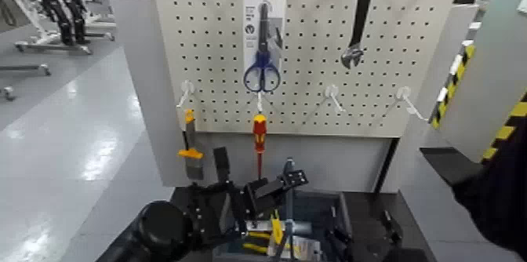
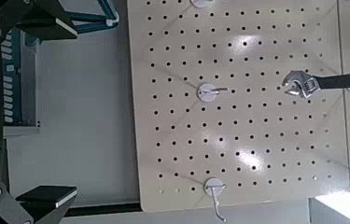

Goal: Grasp the handle of the crate.

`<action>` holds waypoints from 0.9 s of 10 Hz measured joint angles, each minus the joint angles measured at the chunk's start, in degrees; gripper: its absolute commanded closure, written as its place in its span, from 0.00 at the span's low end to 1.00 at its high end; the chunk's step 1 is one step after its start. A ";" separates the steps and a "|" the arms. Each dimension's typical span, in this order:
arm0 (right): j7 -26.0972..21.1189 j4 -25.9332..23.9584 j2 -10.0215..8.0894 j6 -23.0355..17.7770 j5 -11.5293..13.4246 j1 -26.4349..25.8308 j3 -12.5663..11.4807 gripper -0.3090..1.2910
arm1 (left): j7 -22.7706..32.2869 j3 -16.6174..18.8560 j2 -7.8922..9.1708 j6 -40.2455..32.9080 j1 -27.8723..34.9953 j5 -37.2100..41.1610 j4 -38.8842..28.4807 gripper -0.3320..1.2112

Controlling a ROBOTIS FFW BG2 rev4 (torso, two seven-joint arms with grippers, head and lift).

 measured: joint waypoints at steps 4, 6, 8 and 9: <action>0.28 0.24 0.00 -0.19 -0.31 -0.21 0.23 0.27 | -1.28 -2.13 -0.55 1.12 -1.78 4.61 4.25 0.42; 0.35 0.29 0.00 -0.26 -0.37 -0.21 0.23 0.27 | -1.28 -2.08 -0.60 1.29 -1.83 5.48 4.96 0.78; 0.36 0.35 0.00 -0.33 -0.37 -0.21 0.23 0.27 | -1.34 -1.95 -0.64 1.78 -1.83 6.04 5.34 0.93; 0.36 0.34 0.00 -0.36 -0.37 -0.21 0.23 0.27 | -1.36 -1.93 -0.65 1.87 -1.80 6.08 5.44 0.95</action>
